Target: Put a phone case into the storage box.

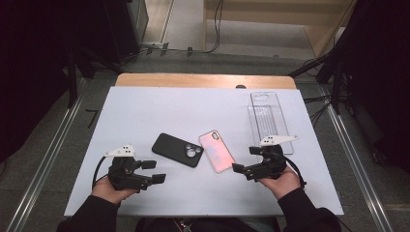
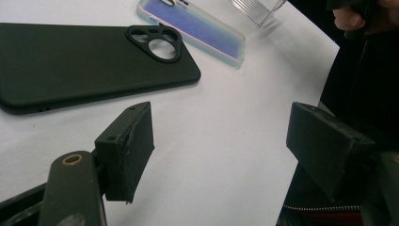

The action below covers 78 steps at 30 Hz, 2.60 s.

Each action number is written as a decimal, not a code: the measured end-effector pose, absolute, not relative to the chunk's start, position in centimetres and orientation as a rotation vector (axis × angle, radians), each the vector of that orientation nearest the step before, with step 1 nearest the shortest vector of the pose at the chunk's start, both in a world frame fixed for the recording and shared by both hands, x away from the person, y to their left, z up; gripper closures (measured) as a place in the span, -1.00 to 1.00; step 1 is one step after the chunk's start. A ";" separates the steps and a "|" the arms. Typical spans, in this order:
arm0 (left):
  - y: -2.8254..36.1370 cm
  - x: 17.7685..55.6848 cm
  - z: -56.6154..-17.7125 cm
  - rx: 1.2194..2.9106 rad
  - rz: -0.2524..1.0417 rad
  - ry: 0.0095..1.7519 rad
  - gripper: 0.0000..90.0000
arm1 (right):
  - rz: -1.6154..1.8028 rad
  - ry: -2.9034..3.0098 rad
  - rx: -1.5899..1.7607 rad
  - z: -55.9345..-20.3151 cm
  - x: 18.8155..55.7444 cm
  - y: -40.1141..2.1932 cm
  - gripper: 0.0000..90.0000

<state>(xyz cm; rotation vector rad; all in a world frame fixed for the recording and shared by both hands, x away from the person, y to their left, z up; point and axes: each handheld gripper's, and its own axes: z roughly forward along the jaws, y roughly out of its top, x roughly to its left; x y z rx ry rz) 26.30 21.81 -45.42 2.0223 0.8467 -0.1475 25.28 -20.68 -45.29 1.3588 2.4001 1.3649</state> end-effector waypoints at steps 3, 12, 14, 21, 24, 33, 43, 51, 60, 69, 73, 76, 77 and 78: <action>21.8 26.3 -45.4 2.023 -0.151 0.853 -0.47 | 1.368 2.402 1.376 -45.1 25.5 -20.5 -1.00; 21.8 26.3 -45.4 2.021 -0.143 0.861 -0.47 | 1.273 2.320 1.410 -44.6 27.0 -18.7 -1.00; 21.9 26.3 -45.4 2.015 -0.138 0.864 -0.47 | 1.247 2.311 1.415 -44.6 27.3 -18.2 -1.00; 22.0 26.4 -45.3 2.009 -0.138 0.867 -0.47 | 1.216 2.288 1.439 -44.9 28.2 -16.8 -1.00; 22.0 26.4 -45.3 2.009 -0.139 0.868 -0.47 | 1.197 2.291 1.446 -45.1 28.7 -16.2 -1.00; 22.0 26.4 -45.4 2.008 -0.140 0.869 -0.47 | 1.175 2.300 1.440 -45.6 30.4 -14.1 -1.00; 22.1 26.4 -45.4 2.007 -0.141 0.869 -0.47 | 1.149 2.290 1.433 -45.9 31.6 -13.0 -1.00; 22.1 26.4 -45.3 2.003 -0.141 0.868 -0.47 | 1.105 2.283 1.446 -47.1 31.7 -12.5 -1.00; 22.2 26.4 -45.3 2.002 -0.141 0.866 -0.47 | 1.060 2.294 1.467 -48.8 31.7 -12.3 -1.00; 22.2 26.4 -45.2 2.001 -0.138 0.863 -0.47 | 0.993 2.320 1.463 -50.6 31.4 -11.7 -1.00; 22.2 26.4 -45.2 1.997 -0.138 0.865 -0.47 | 0.964 2.318 1.466 -51.1 31.3 -11.5 -1.00; 22.2 26.4 -45.2 1.998 -0.138 0.861 -0.47 | 0.943 2.299 1.448 -51.5 31.0 -11.4 -0.91; 22.2 26.4 -45.2 1.998 -0.138 0.861 -0.47 | 0.935 2.296 1.433 -51.5 30.9 -11.4 -0.90; 22.2 26.4 -45.2 1.997 -0.138 0.861 -0.47 | 0.921 2.294 1.412 -51.6 30.8 -11.3 -0.90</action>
